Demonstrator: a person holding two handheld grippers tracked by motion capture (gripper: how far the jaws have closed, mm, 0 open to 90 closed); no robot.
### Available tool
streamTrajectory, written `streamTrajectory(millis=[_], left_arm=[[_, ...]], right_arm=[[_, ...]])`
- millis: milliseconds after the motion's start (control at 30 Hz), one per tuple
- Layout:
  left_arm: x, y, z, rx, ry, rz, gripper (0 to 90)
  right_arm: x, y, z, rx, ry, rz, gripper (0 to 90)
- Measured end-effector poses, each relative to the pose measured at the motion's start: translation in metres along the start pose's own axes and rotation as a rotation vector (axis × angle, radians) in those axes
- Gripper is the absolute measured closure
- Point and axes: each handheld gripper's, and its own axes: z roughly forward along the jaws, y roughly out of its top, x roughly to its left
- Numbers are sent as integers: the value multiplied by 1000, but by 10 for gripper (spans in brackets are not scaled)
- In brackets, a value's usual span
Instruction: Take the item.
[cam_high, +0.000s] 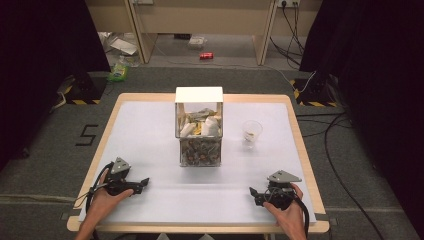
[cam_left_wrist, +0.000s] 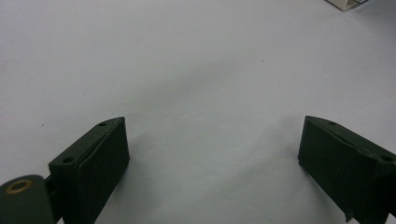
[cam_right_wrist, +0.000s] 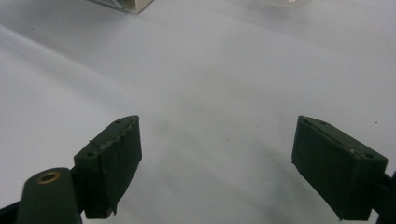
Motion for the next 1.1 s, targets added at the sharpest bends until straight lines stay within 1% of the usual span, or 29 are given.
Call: streamTrajectory(millis=[200, 233, 300, 333, 400, 467, 500, 567, 600, 667, 1100], left_arm=[[0, 0, 0, 1, 1, 0, 77], [0, 0, 0, 0, 1, 0, 77], [0, 0, 0, 0, 0, 0, 78], [0, 0, 0, 0, 0, 0, 77], [0, 0, 0, 0, 0, 0, 78], [0, 0, 0, 0, 0, 0, 78], [0, 0, 0, -1, 1, 0, 78], [0, 0, 0, -1, 1, 0, 78], [0, 0, 0, 0, 2, 0, 78], [0, 0, 0, -1, 1, 0, 78], [0, 0, 0, 0, 2, 0, 77]], right_arm=[[2, -3, 1, 18, -2, -7, 164], [3, -4, 2, 30, 2, -2, 164], [3, -5, 3, 33, 2, -8, 161], [5, -7, 4, 35, -4, -22, 155], [6, -7, 4, 36, -13, -30, 153], [6, -9, 4, 23, -18, -38, 152], [7, -10, 4, 17, -18, -30, 151], [6, -11, 4, 7, -17, -31, 151], [6, -14, 4, -14, -14, -33, 151], [6, -15, 4, -25, -13, -34, 151], [6, -19, 4, -50, -12, -35, 150]])
